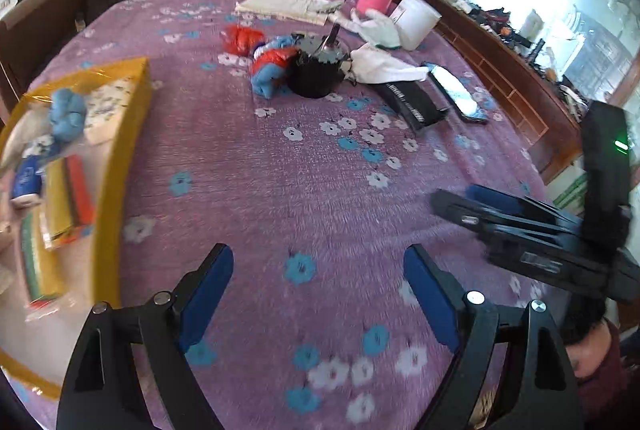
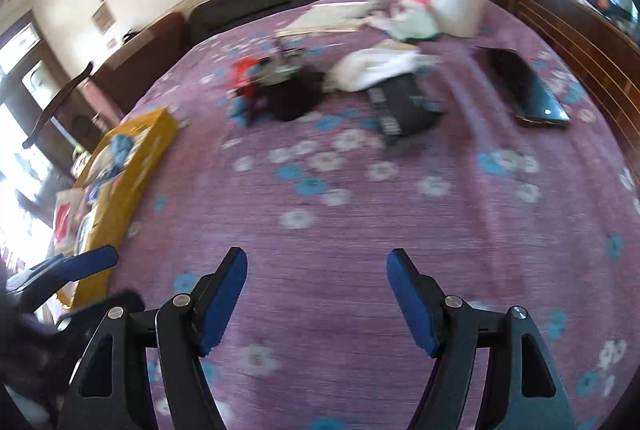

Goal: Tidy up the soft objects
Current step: 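Lift both open tools away from the tray back over the items, then grasp the white cloth with the right tool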

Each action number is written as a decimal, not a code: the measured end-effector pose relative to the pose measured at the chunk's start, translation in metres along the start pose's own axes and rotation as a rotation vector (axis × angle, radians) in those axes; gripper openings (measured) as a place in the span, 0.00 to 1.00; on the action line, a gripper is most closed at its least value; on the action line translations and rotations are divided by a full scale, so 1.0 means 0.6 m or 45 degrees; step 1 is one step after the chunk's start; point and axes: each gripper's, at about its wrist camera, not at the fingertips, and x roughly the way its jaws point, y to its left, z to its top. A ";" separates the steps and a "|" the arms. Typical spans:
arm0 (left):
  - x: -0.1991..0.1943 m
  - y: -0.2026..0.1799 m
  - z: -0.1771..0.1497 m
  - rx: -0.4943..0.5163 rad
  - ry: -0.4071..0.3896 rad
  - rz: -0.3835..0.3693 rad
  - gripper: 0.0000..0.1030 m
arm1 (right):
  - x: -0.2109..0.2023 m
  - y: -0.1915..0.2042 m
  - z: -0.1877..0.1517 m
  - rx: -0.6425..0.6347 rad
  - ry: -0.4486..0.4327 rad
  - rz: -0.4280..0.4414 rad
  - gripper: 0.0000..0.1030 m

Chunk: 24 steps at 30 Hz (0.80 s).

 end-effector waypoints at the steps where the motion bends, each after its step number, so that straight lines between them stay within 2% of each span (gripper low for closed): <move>1: 0.015 -0.001 0.005 -0.010 0.013 0.012 0.84 | -0.004 -0.016 0.001 0.021 -0.006 -0.012 0.74; 4: 0.054 -0.002 0.020 -0.028 0.034 0.036 0.84 | -0.007 -0.045 0.000 0.069 -0.012 -0.026 0.76; 8: 0.108 0.001 0.050 -0.046 0.059 0.119 0.84 | -0.001 -0.074 -0.001 0.139 0.002 -0.018 0.76; 10: 0.120 0.002 0.062 -0.049 0.030 0.162 0.84 | 0.002 -0.079 -0.004 0.161 0.016 -0.004 0.76; 12: 0.131 0.005 0.073 -0.053 0.008 0.213 0.88 | 0.004 -0.081 -0.007 0.167 0.025 -0.004 0.76; 14: 0.143 0.009 0.077 -0.043 -0.009 0.260 1.00 | 0.007 -0.081 -0.007 0.168 0.026 -0.007 0.76; 16: 0.154 0.005 0.074 0.009 -0.028 0.355 1.00 | 0.011 -0.083 -0.006 0.175 0.027 -0.006 0.76; 19: 0.152 0.007 0.066 0.006 -0.072 0.351 1.00 | 0.017 -0.082 -0.004 0.180 0.032 -0.001 0.76; 24: 0.151 0.010 0.063 0.006 -0.075 0.350 1.00 | 0.026 -0.075 -0.001 0.179 0.031 0.001 0.76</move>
